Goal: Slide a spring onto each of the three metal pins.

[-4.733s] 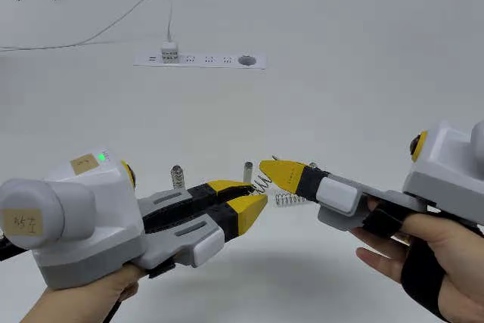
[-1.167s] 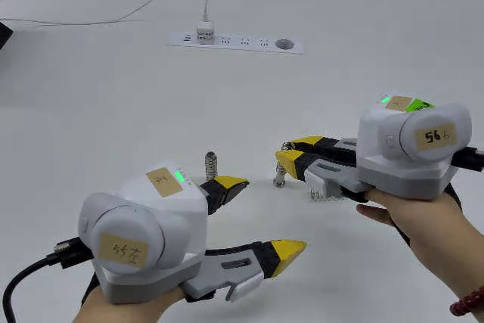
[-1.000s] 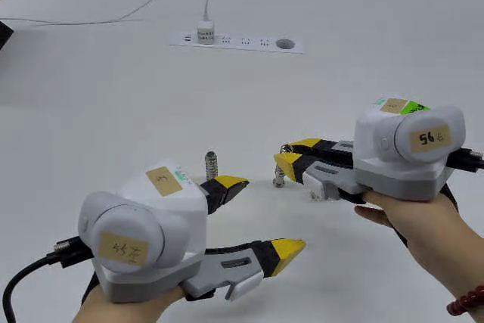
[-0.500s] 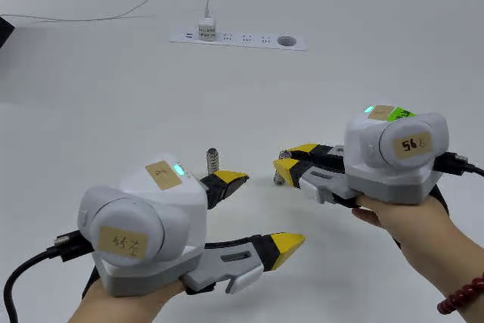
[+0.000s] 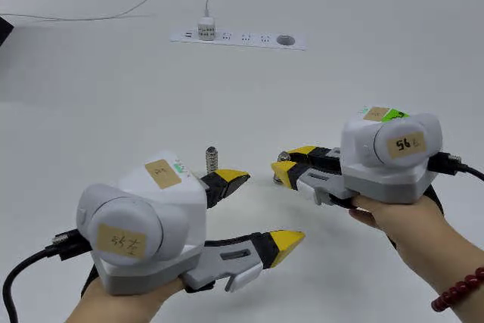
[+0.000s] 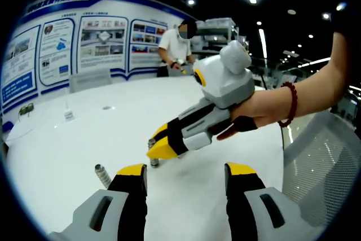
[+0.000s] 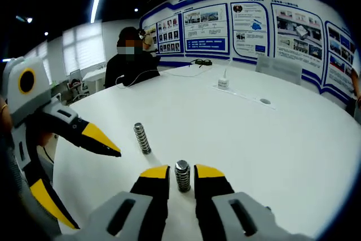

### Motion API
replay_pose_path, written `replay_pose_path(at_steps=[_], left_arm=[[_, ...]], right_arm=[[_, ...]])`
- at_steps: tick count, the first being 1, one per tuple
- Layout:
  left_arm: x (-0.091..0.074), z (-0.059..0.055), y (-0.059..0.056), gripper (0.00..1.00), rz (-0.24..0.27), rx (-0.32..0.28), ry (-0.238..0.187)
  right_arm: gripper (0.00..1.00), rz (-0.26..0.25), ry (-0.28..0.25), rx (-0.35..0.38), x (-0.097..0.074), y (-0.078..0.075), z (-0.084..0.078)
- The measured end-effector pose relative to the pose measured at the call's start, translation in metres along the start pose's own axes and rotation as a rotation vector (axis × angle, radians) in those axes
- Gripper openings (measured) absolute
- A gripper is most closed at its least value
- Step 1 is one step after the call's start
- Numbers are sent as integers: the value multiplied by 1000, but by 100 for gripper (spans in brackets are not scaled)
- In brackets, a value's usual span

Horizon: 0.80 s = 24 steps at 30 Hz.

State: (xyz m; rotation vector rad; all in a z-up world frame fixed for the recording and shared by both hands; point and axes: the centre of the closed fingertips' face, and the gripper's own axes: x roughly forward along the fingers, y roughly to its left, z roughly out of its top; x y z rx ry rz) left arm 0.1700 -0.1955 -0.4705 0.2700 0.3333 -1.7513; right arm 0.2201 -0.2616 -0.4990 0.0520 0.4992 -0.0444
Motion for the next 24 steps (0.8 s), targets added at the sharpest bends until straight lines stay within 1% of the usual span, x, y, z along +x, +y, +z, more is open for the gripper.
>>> replay_pose_path(at_steps=[2,4,8,12,15,20,22,24], left_arm=[[0,1,-1,56,-2,4,-1],[1,1,-1,56,-3,9,-2],[1,2,-2,55,-6,17,1],[3,4,-3,53,-7,42,4],[5,4,-4,52,-3,76,21],[9,7,-5,50,-7,113,28],[12,7,-4,48,-3,146,43],[15,8,-4,47,0,167,55]], right_arm=[[21,-3,-13,-3,-4,1,4],[23,-7,-24,15,-8,0,8],[28,-17,-39,26,-19,-2,14],[35,-29,-54,47,-32,-4,18],[36,-42,-65,44,-42,-6,22],[41,-67,-83,60,-58,-12,26],[42,-77,-85,60,-63,-14,26],[43,-89,-89,65,-69,-17,26]])
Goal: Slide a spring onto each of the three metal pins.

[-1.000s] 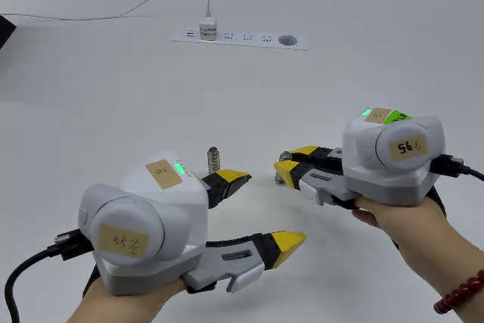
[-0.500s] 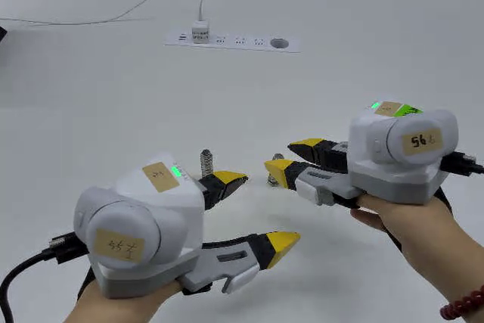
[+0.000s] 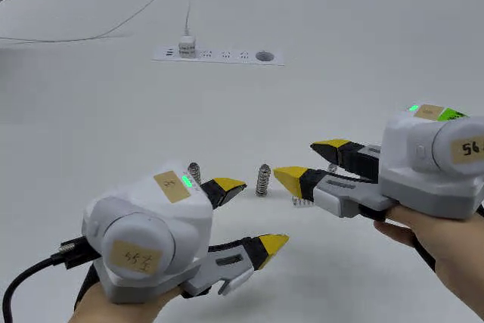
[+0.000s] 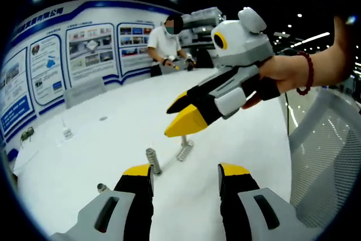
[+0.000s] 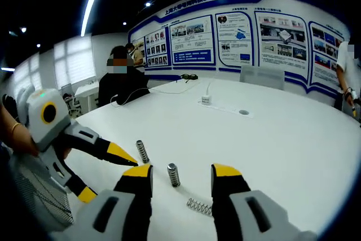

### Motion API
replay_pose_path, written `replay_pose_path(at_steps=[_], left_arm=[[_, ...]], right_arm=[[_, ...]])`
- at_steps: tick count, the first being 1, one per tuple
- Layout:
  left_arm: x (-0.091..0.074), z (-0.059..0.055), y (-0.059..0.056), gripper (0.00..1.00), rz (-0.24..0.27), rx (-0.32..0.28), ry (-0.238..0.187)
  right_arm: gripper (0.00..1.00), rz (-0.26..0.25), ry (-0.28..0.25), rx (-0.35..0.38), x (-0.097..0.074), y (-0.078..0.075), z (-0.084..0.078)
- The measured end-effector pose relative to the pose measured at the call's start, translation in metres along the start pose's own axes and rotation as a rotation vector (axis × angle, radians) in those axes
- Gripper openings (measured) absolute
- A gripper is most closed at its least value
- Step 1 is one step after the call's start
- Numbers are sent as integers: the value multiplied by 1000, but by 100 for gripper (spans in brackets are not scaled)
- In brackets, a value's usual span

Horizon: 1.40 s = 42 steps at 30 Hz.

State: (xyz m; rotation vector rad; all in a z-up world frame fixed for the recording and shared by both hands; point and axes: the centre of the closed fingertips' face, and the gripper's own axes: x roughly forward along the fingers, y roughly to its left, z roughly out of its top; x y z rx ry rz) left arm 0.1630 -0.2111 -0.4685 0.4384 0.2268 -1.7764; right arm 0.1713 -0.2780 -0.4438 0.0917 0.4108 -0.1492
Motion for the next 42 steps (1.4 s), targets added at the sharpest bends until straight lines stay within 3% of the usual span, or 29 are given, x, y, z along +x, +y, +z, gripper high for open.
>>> replay_pose_path(at_steps=[10,21,32,42], left_arm=[[20,4,2,43,-10,80,31],[42,5,0,37,-30,101,53],[66,-2,-2,29,-40,133,91],[83,-13,0,24,-29,83,120]], right_arm=[[45,-43,-22,20,-23,-11,1],[47,-73,-32,59,-42,-18,-7],[48,-81,-35,71,-60,-24,-14],[51,-64,-33,65,-66,-23,-18]])
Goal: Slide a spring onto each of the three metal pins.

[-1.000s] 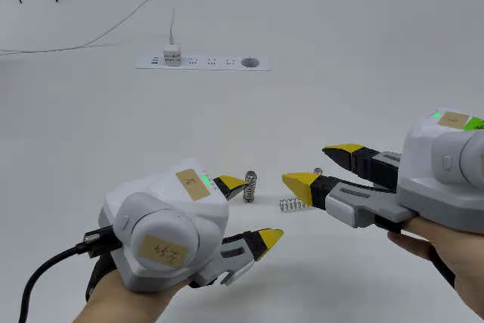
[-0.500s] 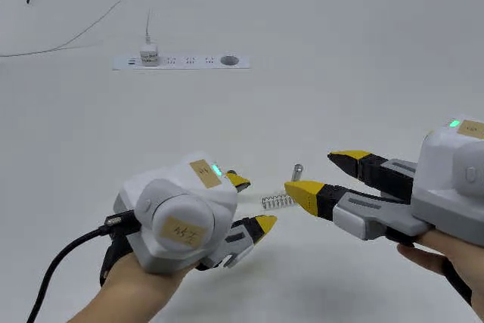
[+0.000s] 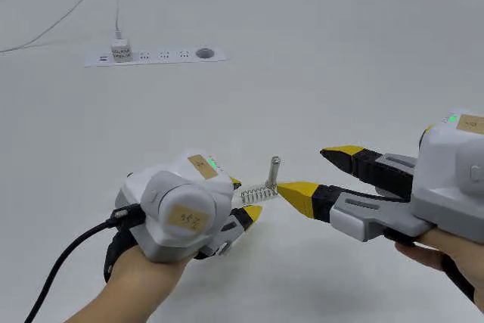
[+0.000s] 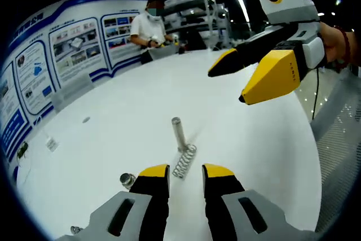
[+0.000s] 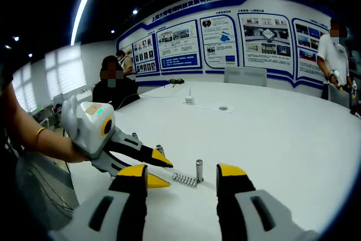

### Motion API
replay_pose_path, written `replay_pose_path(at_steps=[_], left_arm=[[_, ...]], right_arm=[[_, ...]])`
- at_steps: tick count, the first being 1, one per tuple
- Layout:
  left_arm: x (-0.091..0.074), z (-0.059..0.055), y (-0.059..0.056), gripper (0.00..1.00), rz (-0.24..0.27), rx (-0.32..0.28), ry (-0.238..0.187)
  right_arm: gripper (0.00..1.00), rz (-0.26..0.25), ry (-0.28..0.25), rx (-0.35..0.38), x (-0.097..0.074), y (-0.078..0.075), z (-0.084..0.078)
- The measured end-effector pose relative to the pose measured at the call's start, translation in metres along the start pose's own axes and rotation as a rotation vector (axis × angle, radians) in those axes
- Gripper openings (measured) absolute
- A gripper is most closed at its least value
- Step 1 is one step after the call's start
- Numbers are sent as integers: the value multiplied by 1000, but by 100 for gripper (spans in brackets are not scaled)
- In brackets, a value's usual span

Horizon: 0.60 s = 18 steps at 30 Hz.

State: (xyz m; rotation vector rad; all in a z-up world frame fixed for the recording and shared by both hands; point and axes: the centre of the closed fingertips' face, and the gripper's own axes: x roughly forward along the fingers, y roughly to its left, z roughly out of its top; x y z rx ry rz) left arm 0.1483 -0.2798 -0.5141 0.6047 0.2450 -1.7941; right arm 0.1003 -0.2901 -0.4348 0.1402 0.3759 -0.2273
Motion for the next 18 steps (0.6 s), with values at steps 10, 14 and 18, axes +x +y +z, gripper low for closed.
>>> replay_pose_path(at_steps=[10,14,18], left_arm=[[11,-10,1,19,7,-27,30],[15,-11,2,18,8,-31,36],[18,-13,0,17,3,-37,40]], right_arm=[[52,27,9,-5,-4,4,-6],[53,21,15,4,-6,2,-9],[53,19,21,11,-7,2,-12]])
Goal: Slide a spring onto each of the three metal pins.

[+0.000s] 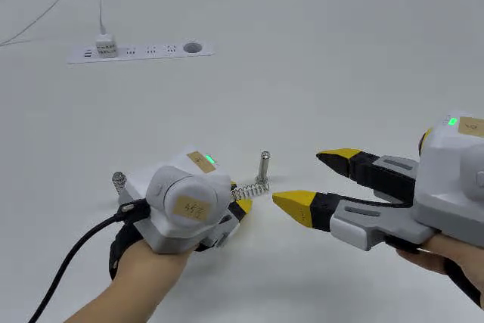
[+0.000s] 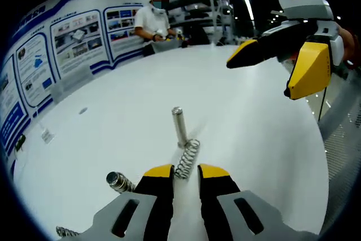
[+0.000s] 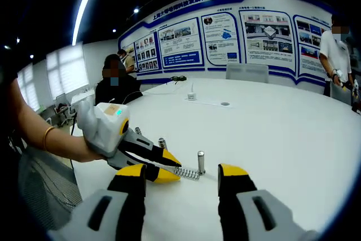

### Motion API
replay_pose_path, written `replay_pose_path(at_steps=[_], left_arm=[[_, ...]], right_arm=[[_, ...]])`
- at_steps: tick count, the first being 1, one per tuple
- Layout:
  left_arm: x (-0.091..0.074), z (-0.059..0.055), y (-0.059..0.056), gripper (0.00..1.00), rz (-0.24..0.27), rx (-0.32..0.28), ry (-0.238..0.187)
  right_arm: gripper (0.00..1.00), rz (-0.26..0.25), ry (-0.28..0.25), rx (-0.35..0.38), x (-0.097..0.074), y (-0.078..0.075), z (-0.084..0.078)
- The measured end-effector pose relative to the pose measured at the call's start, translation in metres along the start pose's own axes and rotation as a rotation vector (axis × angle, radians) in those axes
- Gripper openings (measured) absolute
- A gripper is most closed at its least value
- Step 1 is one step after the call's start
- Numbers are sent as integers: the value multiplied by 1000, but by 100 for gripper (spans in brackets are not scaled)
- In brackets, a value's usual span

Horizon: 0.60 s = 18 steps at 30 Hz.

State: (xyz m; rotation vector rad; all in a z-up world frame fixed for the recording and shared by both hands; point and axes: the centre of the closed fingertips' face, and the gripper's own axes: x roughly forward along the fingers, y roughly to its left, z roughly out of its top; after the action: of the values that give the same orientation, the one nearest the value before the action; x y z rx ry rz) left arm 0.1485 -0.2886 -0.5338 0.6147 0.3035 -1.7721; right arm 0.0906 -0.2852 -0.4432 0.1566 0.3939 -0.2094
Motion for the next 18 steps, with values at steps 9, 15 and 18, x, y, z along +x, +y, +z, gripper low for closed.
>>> replay_pose_path(at_steps=[9,15,18], left_arm=[[1,-5,-5,13,-14,-10,19],[1,-6,-6,12,-21,-12,21],[0,-7,-8,10,-32,-27,23]], right_arm=[[53,-8,3,16,0,-2,-3],[53,-10,6,30,0,-2,-5],[53,-12,6,39,0,-3,-5]])
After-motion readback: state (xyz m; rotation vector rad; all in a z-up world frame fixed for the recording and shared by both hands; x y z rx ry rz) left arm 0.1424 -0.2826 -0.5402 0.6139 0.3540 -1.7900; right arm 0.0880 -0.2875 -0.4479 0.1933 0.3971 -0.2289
